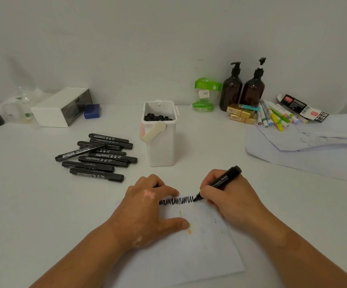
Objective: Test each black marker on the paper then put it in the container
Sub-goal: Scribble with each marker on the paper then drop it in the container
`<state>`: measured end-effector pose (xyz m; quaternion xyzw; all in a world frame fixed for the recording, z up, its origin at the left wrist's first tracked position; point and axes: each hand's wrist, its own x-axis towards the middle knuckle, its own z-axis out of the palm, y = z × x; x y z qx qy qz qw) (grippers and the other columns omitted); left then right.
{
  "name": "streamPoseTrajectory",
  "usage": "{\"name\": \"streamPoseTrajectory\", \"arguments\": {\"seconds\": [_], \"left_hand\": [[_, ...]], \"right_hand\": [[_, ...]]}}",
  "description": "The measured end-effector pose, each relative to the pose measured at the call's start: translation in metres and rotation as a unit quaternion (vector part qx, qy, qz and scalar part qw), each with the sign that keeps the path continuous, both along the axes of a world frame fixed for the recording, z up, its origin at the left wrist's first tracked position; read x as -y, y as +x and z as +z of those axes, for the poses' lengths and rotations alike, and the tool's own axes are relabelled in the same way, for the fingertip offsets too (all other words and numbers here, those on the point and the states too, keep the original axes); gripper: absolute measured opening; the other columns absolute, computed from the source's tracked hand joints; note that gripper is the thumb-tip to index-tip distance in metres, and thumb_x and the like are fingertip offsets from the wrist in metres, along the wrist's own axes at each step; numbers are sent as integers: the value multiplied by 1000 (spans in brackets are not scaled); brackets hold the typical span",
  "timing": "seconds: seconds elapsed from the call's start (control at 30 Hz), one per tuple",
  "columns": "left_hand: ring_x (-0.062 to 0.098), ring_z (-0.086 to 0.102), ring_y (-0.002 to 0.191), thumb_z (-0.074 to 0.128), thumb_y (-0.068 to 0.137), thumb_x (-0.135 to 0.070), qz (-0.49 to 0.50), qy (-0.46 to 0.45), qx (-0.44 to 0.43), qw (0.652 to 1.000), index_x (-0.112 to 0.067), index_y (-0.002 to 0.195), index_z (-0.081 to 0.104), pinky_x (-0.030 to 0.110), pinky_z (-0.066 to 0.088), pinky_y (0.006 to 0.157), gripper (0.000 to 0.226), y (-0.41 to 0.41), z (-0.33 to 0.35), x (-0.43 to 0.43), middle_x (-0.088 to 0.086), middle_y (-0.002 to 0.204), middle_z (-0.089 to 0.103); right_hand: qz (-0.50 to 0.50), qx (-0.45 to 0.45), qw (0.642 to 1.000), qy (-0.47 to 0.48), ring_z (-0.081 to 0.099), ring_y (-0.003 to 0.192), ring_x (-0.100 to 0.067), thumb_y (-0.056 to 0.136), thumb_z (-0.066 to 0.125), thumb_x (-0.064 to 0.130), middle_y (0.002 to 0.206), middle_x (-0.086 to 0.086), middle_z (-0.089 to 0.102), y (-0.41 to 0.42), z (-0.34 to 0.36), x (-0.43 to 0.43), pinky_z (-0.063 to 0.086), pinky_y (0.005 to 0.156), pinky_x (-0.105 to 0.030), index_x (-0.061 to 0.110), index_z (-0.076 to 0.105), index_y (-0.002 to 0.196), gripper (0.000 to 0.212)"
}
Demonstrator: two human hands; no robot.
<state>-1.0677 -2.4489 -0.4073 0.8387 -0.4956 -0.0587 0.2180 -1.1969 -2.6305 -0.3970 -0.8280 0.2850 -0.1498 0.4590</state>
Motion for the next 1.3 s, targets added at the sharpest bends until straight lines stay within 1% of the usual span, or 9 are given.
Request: {"name": "streamPoseTrajectory", "arguments": {"seconds": [0.2,0.37,0.53,0.6,0.67,0.8,0.93,1.07,1.3], "left_hand": [[2,40,108,64,65,-82,-1,6,-8,1000,-44,131,57,27,38,101,76,-1,1,0,-21,110,44],[2,40,107,63,65,-83,0,13,-7,1000,-44,131,57,26,38,100,77,-1,2,0,-22,109,44],[1,39,111,62,67,-81,2,10,-8,1000,-45,140,43,25,37,102,83,-3,3,-1,-23,116,43],[-1,40,110,64,79,-65,15,-28,-32,999,-45,140,39,19,39,96,68,-4,5,0,-24,117,46],[-3,45,105,60,93,-29,34,-88,-111,989,-43,135,40,8,39,85,49,-3,8,0,-27,117,51],[3,55,100,43,89,10,40,-165,-181,969,-39,128,45,9,45,76,63,2,10,-2,-30,113,60],[10,68,98,64,90,1,57,-231,-249,939,-40,127,50,25,58,81,56,2,9,1,-25,115,66],[19,74,82,82,80,-12,92,-231,-323,913,-43,105,70,39,60,82,42,7,9,1,-4,94,77],[8,74,85,81,81,-17,66,-237,-318,916,-45,98,75,15,55,72,33,8,10,1,-15,95,77]], "right_hand": [[-20,-1,1000,-13,57,47,0,80,69,28,67,10,70,1,-1,1,39,50,-13,29,69,75,6],[-14,-6,1000,-3,56,53,-1,67,64,39,60,12,66,0,3,0,36,47,-11,29,67,70,11],[-64,94,989,91,48,44,-8,85,68,14,52,5,58,-2,5,4,36,48,-25,21,65,70,17],[-70,139,975,160,45,45,-13,87,67,8,54,-2,57,-3,9,3,35,42,-24,21,62,65,26],[-59,168,962,208,43,45,-14,89,67,7,56,-5,56,-3,13,2,33,39,-22,21,62,63,30],[-33,197,946,254,39,46,-14,88,73,7,57,-4,50,-3,15,3,31,39,-21,18,71,71,20],[1,220,928,302,48,51,-15,81,75,13,62,-6,57,-4,18,3,33,43,-24,16,77,82,4],[12,241,894,378,49,49,-17,78,61,28,63,-13,60,-7,21,3,35,41,-25,12,75,80,22],[0,240,918,315,47,45,-16,77,67,24,62,-14,62,-6,22,2,32,38,-23,17,62,69,13]]}}
